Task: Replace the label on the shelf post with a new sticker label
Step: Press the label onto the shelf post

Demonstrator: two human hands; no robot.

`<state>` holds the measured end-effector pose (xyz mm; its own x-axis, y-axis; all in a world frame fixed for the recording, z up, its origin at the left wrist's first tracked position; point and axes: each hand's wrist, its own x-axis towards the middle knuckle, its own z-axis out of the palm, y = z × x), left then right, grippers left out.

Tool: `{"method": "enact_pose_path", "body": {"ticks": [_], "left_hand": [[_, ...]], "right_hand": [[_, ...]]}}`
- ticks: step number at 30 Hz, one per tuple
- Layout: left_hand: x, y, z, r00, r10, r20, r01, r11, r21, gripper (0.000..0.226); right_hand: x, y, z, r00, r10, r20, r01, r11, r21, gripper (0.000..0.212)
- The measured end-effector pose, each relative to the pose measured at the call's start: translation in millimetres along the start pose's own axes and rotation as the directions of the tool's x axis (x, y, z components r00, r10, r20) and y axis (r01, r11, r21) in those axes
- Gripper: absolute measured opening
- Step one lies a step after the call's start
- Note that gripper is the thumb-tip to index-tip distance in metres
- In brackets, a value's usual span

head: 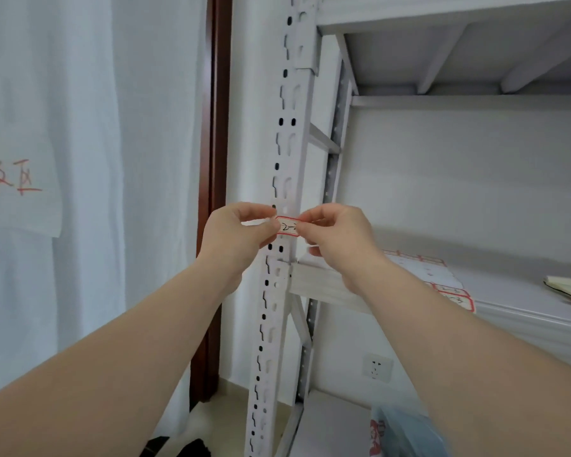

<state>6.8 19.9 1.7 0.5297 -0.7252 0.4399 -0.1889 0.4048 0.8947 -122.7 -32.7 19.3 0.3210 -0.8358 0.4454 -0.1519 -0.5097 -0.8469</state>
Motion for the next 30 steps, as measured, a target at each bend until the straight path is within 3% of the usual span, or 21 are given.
{"method": "enact_pose_path", "body": {"ticks": [3, 6, 14, 30], "left_hand": [[10.4, -4.4, -7.9, 1.0, -0.018, -0.015, 0.018, 1.0, -0.008, 0.008], [22.2, -6.2, -9.9, 0.999, 0.038, -0.018, -0.036, 0.995, 0.094, 0.007], [40.0, -8.0, 0.6, 0.986, 0.16, -0.041, -0.152, 0.975, 0.162, 0.021], [43.5, -15.6, 0.4, 0.986, 0.159, -0.04, -0.151, 0.976, 0.159, 0.022]], "right_hand": [[6.9, -0.7, 15.0, 0.999, -0.012, -0.049, 0.011, 1.0, -0.016, 0.016], [16.1, -1.0, 23.4, 0.988, -0.071, -0.136, 0.061, 0.995, -0.08, 0.022], [30.6, -1.1, 38.7, 0.92, -0.215, -0.328, 0.128, 0.955, -0.267, 0.023], [28.0, -5.9, 44.7, 0.906, -0.258, -0.337, 0.101, 0.902, -0.421, 0.017]]}}
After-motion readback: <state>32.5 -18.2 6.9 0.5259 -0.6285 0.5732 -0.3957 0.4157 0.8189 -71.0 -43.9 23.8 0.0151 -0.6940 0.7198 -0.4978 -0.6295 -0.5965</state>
